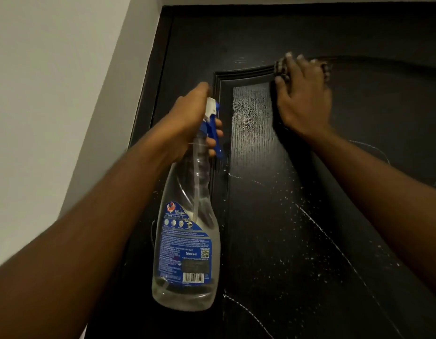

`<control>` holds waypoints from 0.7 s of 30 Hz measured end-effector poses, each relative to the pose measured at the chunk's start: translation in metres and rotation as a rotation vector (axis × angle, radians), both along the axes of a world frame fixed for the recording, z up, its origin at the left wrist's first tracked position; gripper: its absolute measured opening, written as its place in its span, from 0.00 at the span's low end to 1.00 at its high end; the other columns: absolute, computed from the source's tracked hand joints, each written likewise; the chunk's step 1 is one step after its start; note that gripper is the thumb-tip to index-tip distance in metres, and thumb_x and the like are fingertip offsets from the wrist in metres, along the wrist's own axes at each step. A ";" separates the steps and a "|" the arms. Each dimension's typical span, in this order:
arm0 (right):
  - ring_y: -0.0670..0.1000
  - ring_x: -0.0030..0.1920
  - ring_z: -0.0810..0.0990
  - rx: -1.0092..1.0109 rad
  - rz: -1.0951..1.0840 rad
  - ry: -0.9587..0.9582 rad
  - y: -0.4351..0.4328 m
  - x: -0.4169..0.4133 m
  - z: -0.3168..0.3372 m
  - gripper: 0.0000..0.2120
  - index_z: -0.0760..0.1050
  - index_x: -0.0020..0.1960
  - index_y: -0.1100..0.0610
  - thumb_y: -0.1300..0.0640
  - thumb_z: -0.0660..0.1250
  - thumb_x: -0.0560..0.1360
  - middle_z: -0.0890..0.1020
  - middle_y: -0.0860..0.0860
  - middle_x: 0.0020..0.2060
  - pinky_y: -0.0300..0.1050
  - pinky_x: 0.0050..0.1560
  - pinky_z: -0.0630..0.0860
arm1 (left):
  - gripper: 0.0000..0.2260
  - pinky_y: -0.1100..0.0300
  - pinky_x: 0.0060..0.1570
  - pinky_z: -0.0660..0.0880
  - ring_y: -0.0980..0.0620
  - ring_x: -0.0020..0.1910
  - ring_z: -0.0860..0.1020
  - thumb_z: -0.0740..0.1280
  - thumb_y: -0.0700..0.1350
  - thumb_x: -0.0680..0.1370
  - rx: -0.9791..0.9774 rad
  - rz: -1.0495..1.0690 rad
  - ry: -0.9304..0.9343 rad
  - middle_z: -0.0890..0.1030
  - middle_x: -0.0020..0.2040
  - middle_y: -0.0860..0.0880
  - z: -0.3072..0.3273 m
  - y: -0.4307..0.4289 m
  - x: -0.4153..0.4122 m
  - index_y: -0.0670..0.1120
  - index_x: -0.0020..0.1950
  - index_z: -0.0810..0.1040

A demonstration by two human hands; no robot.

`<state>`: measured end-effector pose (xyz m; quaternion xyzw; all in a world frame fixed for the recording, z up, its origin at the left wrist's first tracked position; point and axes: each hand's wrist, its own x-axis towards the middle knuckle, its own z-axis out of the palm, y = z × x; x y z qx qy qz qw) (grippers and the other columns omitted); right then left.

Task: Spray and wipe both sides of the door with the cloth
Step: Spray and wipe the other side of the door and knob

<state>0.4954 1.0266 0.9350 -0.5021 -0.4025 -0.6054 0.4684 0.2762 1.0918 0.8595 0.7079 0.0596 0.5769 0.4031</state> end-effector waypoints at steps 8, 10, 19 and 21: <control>0.52 0.81 0.54 -0.409 -0.239 -0.490 0.017 -0.004 -0.069 0.27 0.56 0.81 0.42 0.39 0.48 0.82 0.61 0.47 0.80 0.64 0.75 0.56 | 0.18 0.63 0.26 0.74 0.50 0.37 0.81 0.56 0.57 0.81 -0.041 -0.011 -0.093 0.82 0.40 0.46 -0.016 0.011 -0.006 0.46 0.51 0.78; 0.52 0.80 0.56 -0.489 -0.283 -0.574 -0.004 0.015 -0.062 0.28 0.56 0.81 0.41 0.38 0.46 0.82 0.62 0.47 0.80 0.61 0.74 0.58 | 0.18 0.63 0.26 0.75 0.50 0.36 0.82 0.56 0.57 0.81 -0.036 -0.010 -0.071 0.82 0.42 0.46 -0.018 0.011 -0.006 0.46 0.52 0.79; 0.53 0.81 0.50 -0.186 -0.205 -0.067 0.000 0.010 0.003 0.26 0.55 0.81 0.44 0.42 0.50 0.84 0.57 0.50 0.81 0.66 0.77 0.50 | 0.20 0.62 0.25 0.73 0.47 0.40 0.79 0.56 0.58 0.81 -0.049 -0.118 -0.047 0.81 0.42 0.44 -0.021 0.003 -0.002 0.44 0.50 0.78; 0.51 0.81 0.51 -0.329 -0.225 -0.277 0.007 0.002 -0.029 0.26 0.56 0.81 0.42 0.41 0.50 0.84 0.59 0.47 0.80 0.64 0.77 0.51 | 0.20 0.61 0.25 0.73 0.48 0.35 0.78 0.56 0.58 0.81 -0.034 -0.116 -0.018 0.82 0.43 0.43 -0.022 0.000 0.000 0.43 0.52 0.79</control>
